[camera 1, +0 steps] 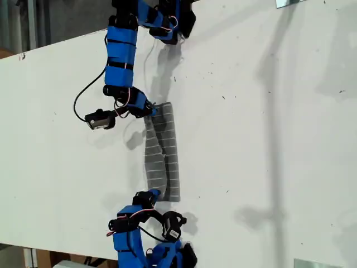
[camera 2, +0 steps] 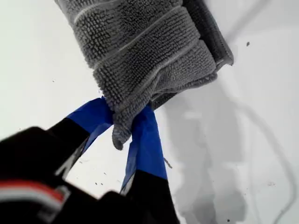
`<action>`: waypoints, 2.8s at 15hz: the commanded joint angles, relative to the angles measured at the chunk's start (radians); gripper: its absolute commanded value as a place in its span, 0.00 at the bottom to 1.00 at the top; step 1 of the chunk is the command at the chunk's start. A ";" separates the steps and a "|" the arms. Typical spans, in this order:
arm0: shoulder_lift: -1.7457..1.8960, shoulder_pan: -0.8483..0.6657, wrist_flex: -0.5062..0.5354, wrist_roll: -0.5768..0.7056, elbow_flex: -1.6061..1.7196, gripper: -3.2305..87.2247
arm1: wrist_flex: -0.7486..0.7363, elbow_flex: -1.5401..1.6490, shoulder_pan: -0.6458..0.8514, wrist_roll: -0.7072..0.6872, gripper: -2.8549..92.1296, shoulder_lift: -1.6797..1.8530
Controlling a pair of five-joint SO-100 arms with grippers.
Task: Grasp corners of a square towel and fold twice.
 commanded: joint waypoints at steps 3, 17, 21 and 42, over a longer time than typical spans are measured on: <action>0.049 0.043 -0.017 -0.014 0.023 0.03 | 0.037 0.006 -0.051 0.018 0.03 0.049; 0.072 0.147 -0.103 -0.081 0.160 0.04 | 0.067 -0.003 -0.149 0.117 0.15 -0.138; 0.190 0.158 -0.063 -0.064 0.135 0.18 | 0.158 -0.067 -0.166 0.126 0.46 -0.081; 1.086 -0.098 0.005 -0.129 0.845 0.21 | 0.008 0.121 0.158 0.038 0.04 -0.299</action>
